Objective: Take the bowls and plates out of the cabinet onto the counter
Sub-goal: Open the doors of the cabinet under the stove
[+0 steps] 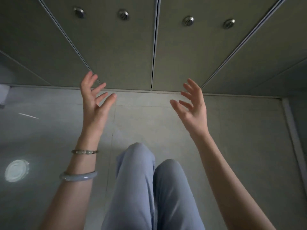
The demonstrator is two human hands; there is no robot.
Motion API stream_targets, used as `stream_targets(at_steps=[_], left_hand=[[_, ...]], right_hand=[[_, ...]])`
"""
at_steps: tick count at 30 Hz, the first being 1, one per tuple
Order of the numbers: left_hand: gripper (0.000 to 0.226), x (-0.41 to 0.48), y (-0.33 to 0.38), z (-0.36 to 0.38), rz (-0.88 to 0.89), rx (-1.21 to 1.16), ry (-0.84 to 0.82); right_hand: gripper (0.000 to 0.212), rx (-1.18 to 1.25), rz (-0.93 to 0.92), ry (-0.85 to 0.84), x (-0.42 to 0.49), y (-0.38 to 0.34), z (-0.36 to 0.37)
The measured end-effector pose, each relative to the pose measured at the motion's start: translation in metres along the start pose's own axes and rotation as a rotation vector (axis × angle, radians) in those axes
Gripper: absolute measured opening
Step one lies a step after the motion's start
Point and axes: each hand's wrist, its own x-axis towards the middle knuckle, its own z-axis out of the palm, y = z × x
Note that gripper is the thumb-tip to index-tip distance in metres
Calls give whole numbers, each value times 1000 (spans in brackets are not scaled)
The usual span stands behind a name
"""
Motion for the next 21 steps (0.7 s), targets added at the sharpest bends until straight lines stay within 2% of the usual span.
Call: stream_targets(at_steps=[6, 10, 17, 21], left_hand=[[77, 14, -131, 24, 65, -28, -15], [75, 17, -165, 32, 95, -21, 4], [78, 36, -134, 41, 184, -71, 32], [82, 78, -89, 41, 356, -29, -4]], right_hand=[[70, 41, -100, 39, 28, 123, 26], [70, 46, -134, 42, 35, 156, 30], [69, 72, -248, 60, 56, 123, 22], [68, 94, -396, 64, 90, 75, 21]])
